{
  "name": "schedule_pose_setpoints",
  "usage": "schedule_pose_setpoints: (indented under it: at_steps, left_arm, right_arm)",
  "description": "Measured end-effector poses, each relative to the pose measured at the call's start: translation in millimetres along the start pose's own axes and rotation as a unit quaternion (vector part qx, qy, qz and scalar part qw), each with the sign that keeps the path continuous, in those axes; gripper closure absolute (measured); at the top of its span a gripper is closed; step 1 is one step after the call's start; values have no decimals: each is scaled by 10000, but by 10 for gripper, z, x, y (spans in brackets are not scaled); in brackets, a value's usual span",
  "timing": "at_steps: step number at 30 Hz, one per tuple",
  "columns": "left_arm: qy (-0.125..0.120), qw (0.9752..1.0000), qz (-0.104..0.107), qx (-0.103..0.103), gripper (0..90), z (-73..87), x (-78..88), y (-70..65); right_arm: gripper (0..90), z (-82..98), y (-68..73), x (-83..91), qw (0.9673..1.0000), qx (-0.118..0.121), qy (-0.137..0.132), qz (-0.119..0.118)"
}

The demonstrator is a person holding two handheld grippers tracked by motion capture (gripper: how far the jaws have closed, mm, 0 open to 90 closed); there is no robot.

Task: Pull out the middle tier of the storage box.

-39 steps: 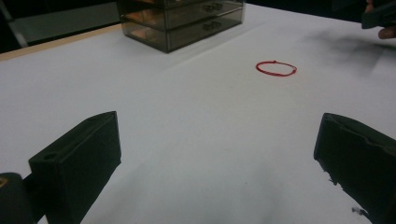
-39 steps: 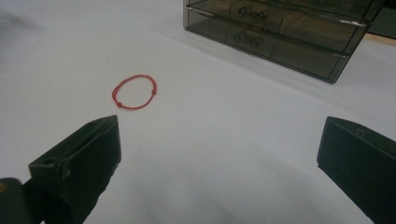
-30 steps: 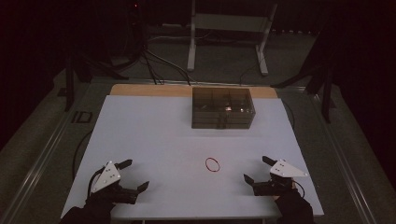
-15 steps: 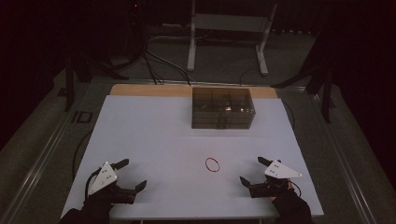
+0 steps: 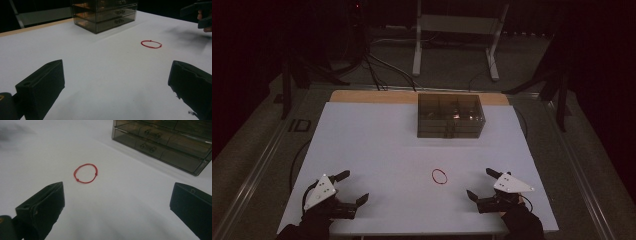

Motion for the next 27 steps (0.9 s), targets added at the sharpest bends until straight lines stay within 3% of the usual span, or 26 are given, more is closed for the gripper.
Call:
schedule_pose_setpoints:
  at_steps: [14,27]
  left_arm:
    - [17,10000,43,-42,22,1,-9,-3]
    - [15,10000,33,-35,22,2,-16,-8]
  right_arm:
    - [3,-92,117,65,9999,142,-90,33]
    - [3,-218,122,150,9993,298,-209,110]
Point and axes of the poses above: each handheld gripper's, and its own axes: x roughly backward along the jaws, z roughly out of its underside, y roughly to its left, the point moved 1 cm from there along -x, roughly forward along the jaws, and after that the axes turned 5 degrees about y, right-handed, at the moved point
